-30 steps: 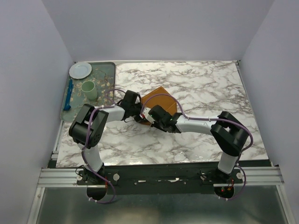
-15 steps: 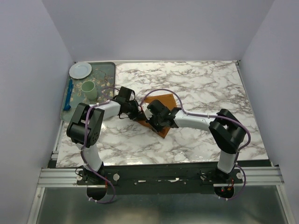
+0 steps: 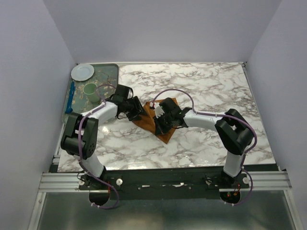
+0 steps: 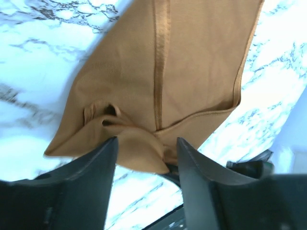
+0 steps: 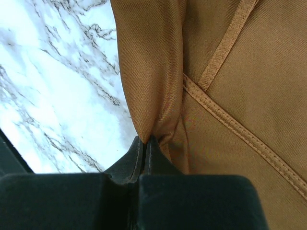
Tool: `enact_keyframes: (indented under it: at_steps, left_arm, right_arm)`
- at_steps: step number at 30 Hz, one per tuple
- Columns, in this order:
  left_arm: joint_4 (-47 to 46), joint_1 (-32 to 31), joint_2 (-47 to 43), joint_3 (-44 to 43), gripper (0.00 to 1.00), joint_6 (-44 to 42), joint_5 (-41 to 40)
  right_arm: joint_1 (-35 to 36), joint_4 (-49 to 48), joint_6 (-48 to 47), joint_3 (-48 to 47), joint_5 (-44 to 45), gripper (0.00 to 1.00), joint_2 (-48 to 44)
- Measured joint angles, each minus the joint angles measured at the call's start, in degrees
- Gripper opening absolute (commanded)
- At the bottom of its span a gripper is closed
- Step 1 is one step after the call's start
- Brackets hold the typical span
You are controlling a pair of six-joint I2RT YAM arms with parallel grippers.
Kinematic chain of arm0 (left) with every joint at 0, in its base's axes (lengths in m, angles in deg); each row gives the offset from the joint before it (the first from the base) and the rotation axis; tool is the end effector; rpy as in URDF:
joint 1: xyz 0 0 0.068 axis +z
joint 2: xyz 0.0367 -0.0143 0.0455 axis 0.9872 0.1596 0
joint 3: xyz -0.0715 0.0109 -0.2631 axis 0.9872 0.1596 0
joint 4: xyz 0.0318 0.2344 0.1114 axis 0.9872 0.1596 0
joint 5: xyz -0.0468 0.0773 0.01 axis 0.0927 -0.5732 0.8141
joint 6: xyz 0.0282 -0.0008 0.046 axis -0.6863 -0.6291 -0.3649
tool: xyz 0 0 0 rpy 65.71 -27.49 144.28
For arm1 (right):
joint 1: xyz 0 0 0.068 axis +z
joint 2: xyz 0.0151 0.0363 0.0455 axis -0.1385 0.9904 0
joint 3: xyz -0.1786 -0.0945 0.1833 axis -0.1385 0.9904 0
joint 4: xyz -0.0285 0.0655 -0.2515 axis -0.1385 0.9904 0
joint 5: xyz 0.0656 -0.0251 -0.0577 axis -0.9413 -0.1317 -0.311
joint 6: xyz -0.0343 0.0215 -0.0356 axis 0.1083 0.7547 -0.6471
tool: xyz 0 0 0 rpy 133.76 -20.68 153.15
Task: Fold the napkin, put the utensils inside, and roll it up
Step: Roll the napkin with the utensil
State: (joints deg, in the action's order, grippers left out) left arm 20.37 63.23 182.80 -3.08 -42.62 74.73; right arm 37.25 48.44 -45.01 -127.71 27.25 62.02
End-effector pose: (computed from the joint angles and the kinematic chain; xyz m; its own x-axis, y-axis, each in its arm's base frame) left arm 0.3218 -0.1170 0.1769 -0.8982 -0.4143 -0.1468 -0.2340 0.7334 -0.6383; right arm 0.2565 0.2754 0.1587 -0.6640 -0.5141 -0.5429 -0.7340 0.5868 0.3420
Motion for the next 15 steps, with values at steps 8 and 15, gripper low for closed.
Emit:
enact_keyframes:
  at_steps: [8, 15]
  left_arm:
    - [7.58, 0.00, -11.47, -0.72, 0.68, -0.52, -7.19]
    - [9.29, -0.57, -15.37, 9.60, 0.70, 6.95, -8.76]
  right_arm:
    - [-2.43, -2.84, 2.34, 0.76, -6.34, 0.01, 1.38]
    - [-3.72, -4.26, 3.37, 0.96, -10.01, 0.01, 2.54]
